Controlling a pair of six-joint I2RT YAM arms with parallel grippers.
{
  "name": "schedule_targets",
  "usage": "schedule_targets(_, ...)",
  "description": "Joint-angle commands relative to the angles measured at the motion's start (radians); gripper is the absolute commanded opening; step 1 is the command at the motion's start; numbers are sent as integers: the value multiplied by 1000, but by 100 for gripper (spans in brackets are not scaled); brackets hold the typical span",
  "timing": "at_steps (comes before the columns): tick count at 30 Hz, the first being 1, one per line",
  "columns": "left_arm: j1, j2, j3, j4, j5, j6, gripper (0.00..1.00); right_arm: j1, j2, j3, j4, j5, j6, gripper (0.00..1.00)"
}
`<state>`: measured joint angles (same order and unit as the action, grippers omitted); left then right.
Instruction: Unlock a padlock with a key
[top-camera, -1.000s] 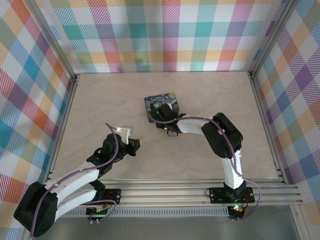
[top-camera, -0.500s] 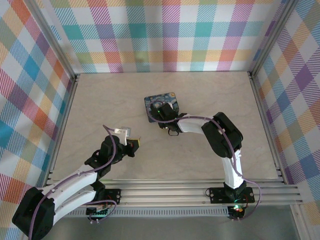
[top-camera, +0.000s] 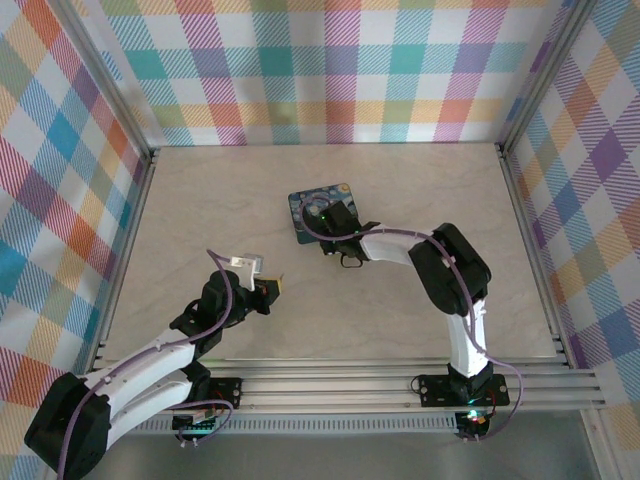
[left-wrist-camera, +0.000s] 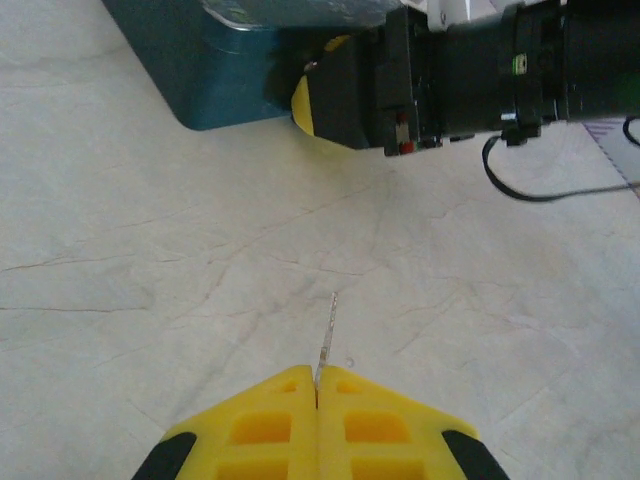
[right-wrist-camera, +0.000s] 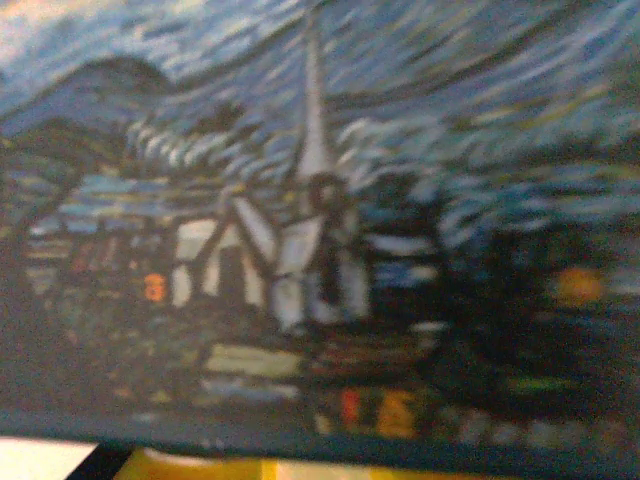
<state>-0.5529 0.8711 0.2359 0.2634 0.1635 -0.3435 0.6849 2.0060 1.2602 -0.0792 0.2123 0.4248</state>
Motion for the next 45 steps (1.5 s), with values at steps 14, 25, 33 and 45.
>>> schedule_targets(14, -73, 238, 124, 253, 142, 72, 0, -92, -266, 8, -408, -411, 134, 0)
schedule_targets(25, -141, 442, 150, 537, 159, 68, 0, -126, -273, 142, -629, -566, 232, 0)
schedule_targets(33, -179, 556, 186, 658, 129, 40, 0, -146, -282, 186, -688, -610, 286, 0)
schedule_targets(45, -178, 595, 181, 736, 124, 15, 0, -156, -292, 159, -664, -657, 362, 0)
